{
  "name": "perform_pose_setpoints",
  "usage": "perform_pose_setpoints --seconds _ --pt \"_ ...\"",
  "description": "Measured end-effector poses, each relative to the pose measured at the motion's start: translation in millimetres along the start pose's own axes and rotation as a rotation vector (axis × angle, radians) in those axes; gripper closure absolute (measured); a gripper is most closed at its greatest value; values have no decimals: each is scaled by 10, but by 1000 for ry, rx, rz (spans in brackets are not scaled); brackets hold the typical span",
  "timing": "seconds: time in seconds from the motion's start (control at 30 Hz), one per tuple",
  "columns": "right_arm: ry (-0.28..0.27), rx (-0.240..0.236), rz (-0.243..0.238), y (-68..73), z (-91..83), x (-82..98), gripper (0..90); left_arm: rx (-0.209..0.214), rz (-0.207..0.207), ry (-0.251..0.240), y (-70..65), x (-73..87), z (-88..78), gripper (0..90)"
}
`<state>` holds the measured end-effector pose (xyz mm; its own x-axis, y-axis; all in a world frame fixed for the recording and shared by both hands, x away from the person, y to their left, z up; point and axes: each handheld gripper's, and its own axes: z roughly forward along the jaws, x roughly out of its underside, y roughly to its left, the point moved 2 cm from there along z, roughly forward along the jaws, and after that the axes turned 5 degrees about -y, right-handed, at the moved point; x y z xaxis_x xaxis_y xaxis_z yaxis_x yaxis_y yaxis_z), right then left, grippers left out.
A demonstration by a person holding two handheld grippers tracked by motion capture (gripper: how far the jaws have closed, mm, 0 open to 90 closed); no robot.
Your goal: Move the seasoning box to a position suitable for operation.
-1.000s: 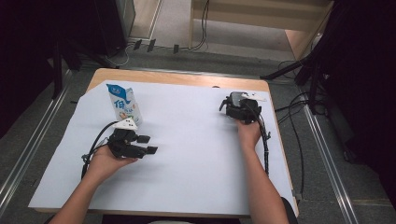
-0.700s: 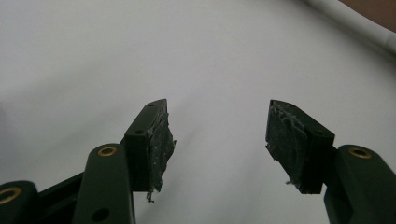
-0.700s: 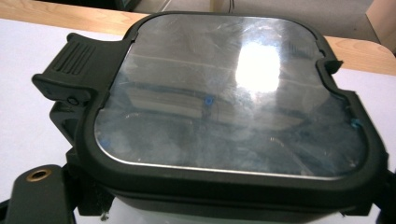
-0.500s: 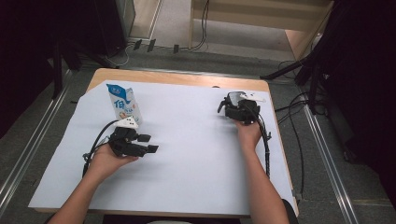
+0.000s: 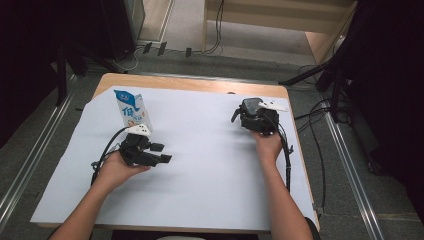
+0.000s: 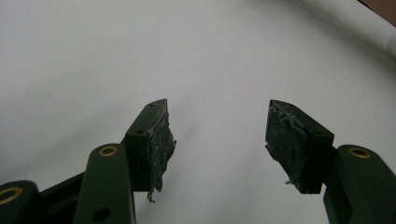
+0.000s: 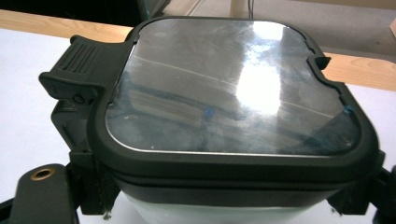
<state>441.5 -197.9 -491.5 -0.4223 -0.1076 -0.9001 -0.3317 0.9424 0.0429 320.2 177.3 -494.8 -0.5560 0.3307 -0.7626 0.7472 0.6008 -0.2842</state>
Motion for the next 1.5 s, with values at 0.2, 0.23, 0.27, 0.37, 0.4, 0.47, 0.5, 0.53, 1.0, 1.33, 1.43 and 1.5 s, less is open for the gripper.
perform_pose_setpoints --seconds 0.2,0.23,0.27,0.37,0.4,0.47,0.5,0.53,1.0,1.33,1.43,1.5 --pt "-10 -37 -18 95 -225 1 159 11 -2 -11 26 -44 -4 404" --pt "-10 -37 -18 95 -225 1 159 12 1 -4 32 -56 0 404" --pt "-16 -51 -27 142 -307 1 158 9 6 -5 36 -76 6 404" --pt "-25 -72 -36 203 -414 10 159 11 9 -7 43 -95 10 405" --pt "-25 -80 -41 228 -452 15 158 9 15 -5 49 -108 20 405" --pt "-23 -95 -46 293 -533 32 159 13 16 -7 55 -117 28 406" --pt "-25 -100 -47 315 -563 42 159 12 17 -10 58 -129 35 406" --pt "-26 -108 -45 345 -606 61 159 9 19 -7 59 -138 34 406" --pt "-7 -225 -104 821 -757 241 159 13 13 -25 102 -146 53 419" --pt "21 -322 -149 1159 -599 298 159 -21 13 -21 109 -117 -34 422" --pt "25 -344 -158 1248 -563 312 159 -21 8 -27 114 -88 -62 424" --pt "27 -356 -162 1278 -549 317 159 -29 6 -29 114 -76 -75 423"
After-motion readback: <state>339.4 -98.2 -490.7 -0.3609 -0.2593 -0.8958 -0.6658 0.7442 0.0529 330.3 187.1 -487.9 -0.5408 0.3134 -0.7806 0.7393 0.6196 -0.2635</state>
